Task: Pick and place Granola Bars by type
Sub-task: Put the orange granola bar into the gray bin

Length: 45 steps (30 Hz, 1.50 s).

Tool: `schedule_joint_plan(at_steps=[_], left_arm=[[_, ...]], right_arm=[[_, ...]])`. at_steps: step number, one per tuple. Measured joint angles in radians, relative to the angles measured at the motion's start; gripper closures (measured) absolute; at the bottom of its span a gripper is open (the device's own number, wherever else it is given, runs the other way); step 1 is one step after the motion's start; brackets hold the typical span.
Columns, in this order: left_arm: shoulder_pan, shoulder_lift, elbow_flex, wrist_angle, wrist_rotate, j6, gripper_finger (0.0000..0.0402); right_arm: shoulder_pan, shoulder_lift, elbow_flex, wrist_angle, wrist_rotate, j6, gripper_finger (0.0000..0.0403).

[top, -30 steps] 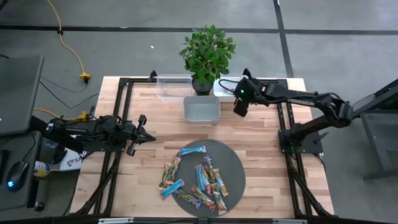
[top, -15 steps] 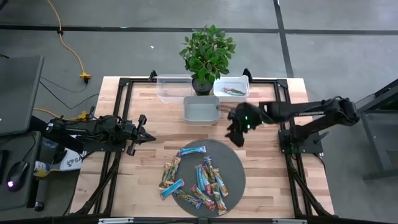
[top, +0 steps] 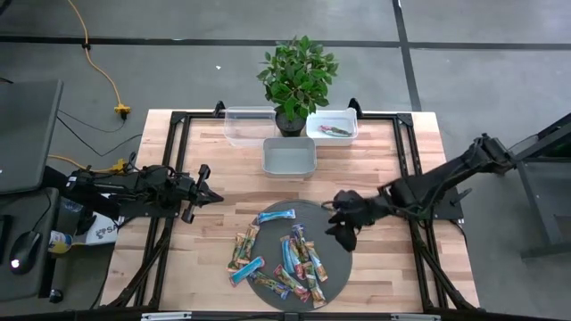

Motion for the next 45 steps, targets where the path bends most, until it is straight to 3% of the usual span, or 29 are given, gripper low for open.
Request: schedule_joint_plan(at_steps=[4,13,26,37,45], left_arm=[[0.0,0.0,0.0,0.0,0.0,0.0,0.0401],[0.0,0.0,0.0,0.0,0.004,0.0,0.0401],[0.0,0.0,0.0,0.0,0.004,0.0,0.0401],[0.0,0.0,0.0,0.0,0.003,0.0,0.0401],[0.0,0.0,0.0,0.0,-0.002,0.0,0.0401]], right_arm=[[0.075,0.061,0.0,0.0,0.08,0.136,0.0217],[0.149,0.212,0.0,0.06,0.047,0.31,0.0215],[0.15,0.348,0.0,0.094,-0.002,0.313,0.0146],[0.147,0.45,0.0,0.296,0.031,0.338,0.0143],[0.133,0.503,0.0,0.333,0.036,0.364,0.0143]])
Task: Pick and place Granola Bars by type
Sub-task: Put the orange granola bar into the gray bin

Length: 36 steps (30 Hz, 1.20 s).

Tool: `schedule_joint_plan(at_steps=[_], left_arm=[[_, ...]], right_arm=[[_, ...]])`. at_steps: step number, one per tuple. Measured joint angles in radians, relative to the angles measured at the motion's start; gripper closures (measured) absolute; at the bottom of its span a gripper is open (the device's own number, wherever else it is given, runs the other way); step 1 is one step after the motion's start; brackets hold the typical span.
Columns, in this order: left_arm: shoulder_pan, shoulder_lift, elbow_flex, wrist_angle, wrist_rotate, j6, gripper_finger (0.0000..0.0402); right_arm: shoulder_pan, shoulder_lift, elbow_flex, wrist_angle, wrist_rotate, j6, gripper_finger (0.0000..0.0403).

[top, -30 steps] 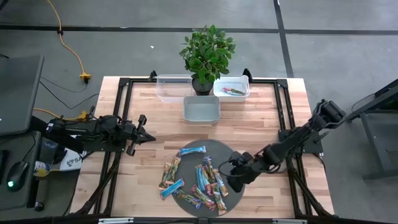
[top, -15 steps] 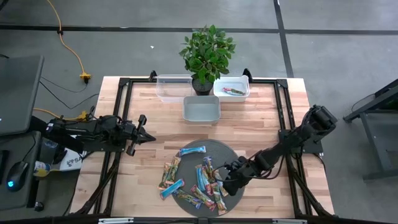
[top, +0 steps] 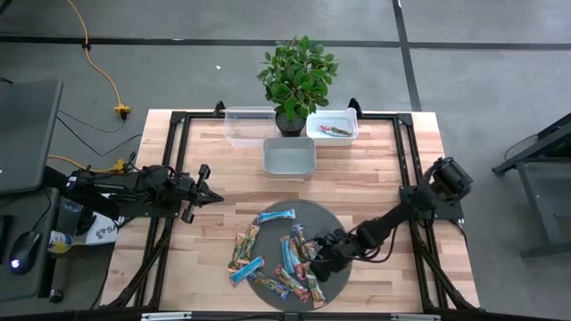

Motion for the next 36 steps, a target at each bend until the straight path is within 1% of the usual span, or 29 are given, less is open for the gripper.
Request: schedule_joint_plan(at_steps=[10,17,23,27,36], left_arm=[[0.0,0.0,0.0,0.0,0.001,0.0,0.0401],[0.0,0.0,0.0,0.0,0.002,0.0,0.0401],[0.0,0.0,0.0,0.0,0.002,0.0,0.0401],[0.0,0.0,0.0,0.0,0.003,0.0,0.0401],[0.0,0.0,0.0,0.0,0.006,0.0,0.0401]], right_arm=[[-0.036,0.003,0.0,-0.021,-0.018,-0.005,0.0144],[-0.061,0.008,0.0,-0.033,-0.075,-0.005,0.0144],[-0.073,0.04,0.003,-0.004,-0.126,0.003,0.0147],[-0.073,0.051,0.003,0.024,-0.132,0.007,0.0168],[-0.083,0.053,0.001,0.036,-0.138,0.007,0.0238]])
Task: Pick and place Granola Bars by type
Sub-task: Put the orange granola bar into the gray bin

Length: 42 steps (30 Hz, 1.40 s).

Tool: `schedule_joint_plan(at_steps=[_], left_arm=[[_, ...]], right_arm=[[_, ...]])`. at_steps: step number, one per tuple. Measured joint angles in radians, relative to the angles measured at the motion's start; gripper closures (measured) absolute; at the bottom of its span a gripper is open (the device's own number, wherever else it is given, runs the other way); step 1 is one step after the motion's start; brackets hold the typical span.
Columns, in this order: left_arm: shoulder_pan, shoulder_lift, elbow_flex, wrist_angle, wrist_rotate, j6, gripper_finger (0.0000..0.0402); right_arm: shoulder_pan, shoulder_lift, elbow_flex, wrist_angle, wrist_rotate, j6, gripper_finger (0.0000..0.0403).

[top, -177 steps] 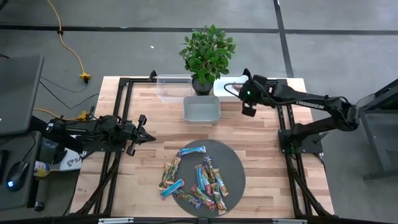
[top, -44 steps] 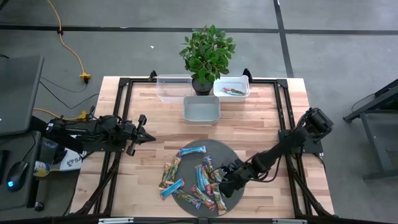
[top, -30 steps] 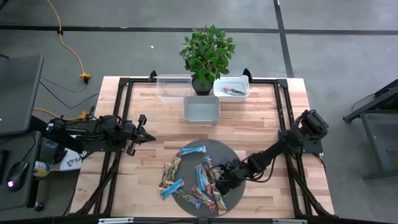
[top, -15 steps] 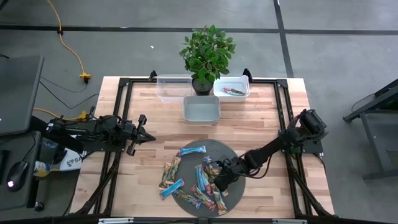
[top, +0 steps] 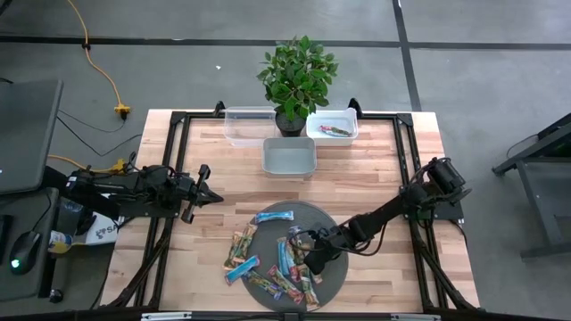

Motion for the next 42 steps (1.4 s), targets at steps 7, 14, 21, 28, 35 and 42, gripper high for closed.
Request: schedule_joint_plan(at_steps=[7,14,21,28,35,42], left_arm=[[0.0,0.0,0.0,0.0,0.0,0.0,0.0401],[0.0,0.0,0.0,0.0,0.0,0.0,0.0401],[0.0,0.0,0.0,0.0,-0.001,0.0,0.0401],[0.0,0.0,0.0,0.0,-0.005,0.0,0.0401],[0.0,0.0,0.0,0.0,-0.005,0.0,0.0401],[0.0,0.0,0.0,0.0,-0.004,0.0,0.0401]], right_arm=[[-0.011,0.002,-0.001,0.018,-0.013,-0.016,0.0292],[-0.042,0.003,-0.002,0.095,-0.084,-0.072,0.0337],[-0.075,-0.063,-0.003,0.092,-0.109,-0.132,0.0364],[-0.102,-0.185,-0.002,0.091,-0.069,-0.204,0.0367],[-0.136,-0.34,-0.002,0.094,0.083,-0.339,0.037],[-0.196,-0.455,-0.002,0.092,0.26,-0.638,0.037]])
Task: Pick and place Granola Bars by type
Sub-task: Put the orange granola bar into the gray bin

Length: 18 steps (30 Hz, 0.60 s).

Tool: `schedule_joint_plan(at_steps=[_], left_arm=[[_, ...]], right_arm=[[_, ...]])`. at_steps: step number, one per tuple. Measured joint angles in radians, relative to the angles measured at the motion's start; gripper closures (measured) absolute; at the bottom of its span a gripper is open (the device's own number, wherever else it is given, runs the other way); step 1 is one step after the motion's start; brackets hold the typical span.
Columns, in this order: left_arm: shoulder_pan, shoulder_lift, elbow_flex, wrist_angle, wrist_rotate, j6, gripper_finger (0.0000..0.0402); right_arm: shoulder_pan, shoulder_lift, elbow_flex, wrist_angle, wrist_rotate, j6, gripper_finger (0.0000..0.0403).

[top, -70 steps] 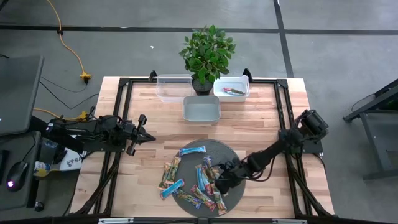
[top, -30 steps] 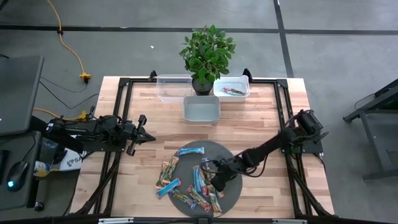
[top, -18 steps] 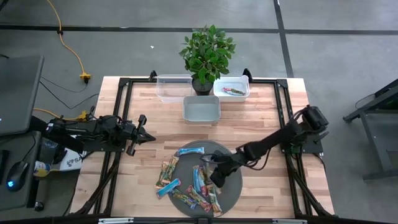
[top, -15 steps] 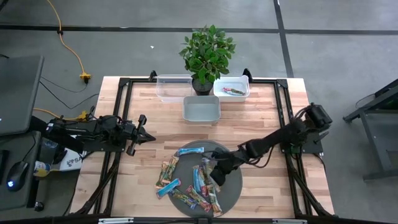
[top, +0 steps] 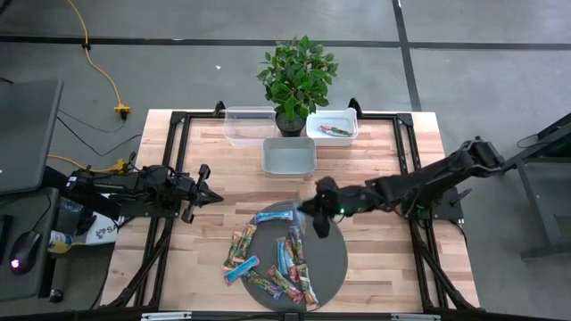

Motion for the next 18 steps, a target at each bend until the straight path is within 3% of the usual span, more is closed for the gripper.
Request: schedule_joint_plan(at_steps=[8,12,18], left_arm=[[0.0,0.0,0.0,0.0,0.0,0.0,0.0401],[0.0,0.0,0.0,0.0,0.001,0.0,0.0401],[0.0,0.0,0.0,0.0,0.001,0.0,0.0401]], right_arm=[[-0.118,-0.006,0.0,-0.001,0.07,-0.401,0.037],[-0.194,0.02,0.0,-0.002,0.051,-0.596,0.037],[-0.319,0.064,0.0,0.0,-0.011,-0.753,0.037]])
